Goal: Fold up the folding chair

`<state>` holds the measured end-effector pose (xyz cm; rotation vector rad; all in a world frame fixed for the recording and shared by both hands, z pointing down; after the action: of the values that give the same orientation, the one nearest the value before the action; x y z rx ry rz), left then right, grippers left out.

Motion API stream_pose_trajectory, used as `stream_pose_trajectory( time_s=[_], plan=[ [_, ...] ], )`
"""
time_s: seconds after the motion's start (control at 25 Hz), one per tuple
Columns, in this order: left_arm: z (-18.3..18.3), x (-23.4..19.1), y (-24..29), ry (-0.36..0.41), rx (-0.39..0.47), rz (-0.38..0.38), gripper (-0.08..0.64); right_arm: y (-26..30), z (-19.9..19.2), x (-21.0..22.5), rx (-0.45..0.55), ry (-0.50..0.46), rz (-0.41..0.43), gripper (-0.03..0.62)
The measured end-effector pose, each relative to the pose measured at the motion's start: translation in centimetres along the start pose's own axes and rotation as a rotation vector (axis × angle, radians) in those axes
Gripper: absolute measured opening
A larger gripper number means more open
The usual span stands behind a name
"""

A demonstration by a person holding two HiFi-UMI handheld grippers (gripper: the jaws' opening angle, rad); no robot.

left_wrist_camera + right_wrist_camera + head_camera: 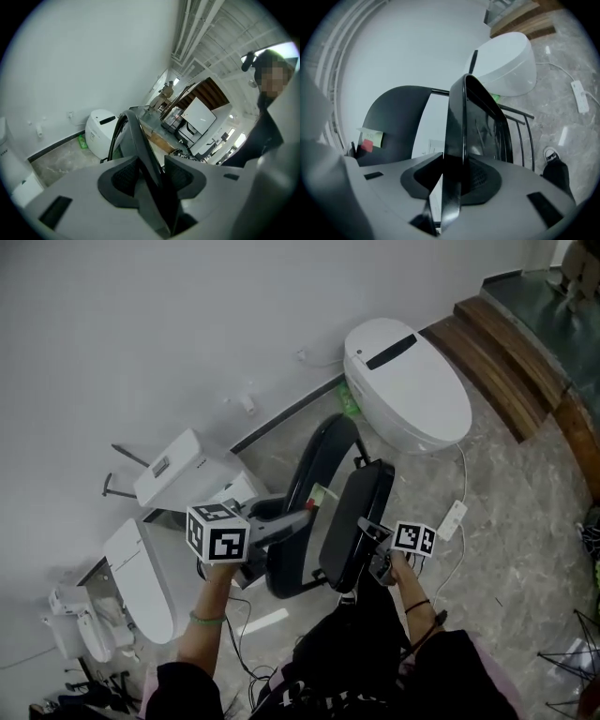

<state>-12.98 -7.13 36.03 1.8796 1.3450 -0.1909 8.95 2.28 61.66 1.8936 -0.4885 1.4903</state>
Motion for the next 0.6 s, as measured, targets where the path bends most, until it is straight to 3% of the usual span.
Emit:
stream_pose_trajectory(
  time_s=[0.24, 0.48, 0.6],
  plan=[
    [2.8, 0.0, 1.3, -0.082, 0.046, -0.014, 0.169, 2.3, 3.0, -2.0, -0.058, 0.027, 0.000, 0.100],
    [7.5, -3.8, 2.0, -0.171, 0.082, 0.029, 0.152, 5.5, 8.8, -4.1, -0.087, 0.038, -0.005, 0.080],
    [9.6, -5.3, 1.8, -0.171, 0.098, 0.048, 0.147, 7.1, 11.2, -5.1, -0.082, 0.034, 0.006, 0.074]
  ],
)
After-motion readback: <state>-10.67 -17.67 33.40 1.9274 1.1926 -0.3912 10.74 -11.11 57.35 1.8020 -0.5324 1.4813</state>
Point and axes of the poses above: the fingertips, and each gripper's own axes: y forward along the fingers, x to its right, z out of its top, the point moved 9 cm from there along -y, backward along the fingers, and after that the axes turned 5 degrees about z, right-handed, at the moved point
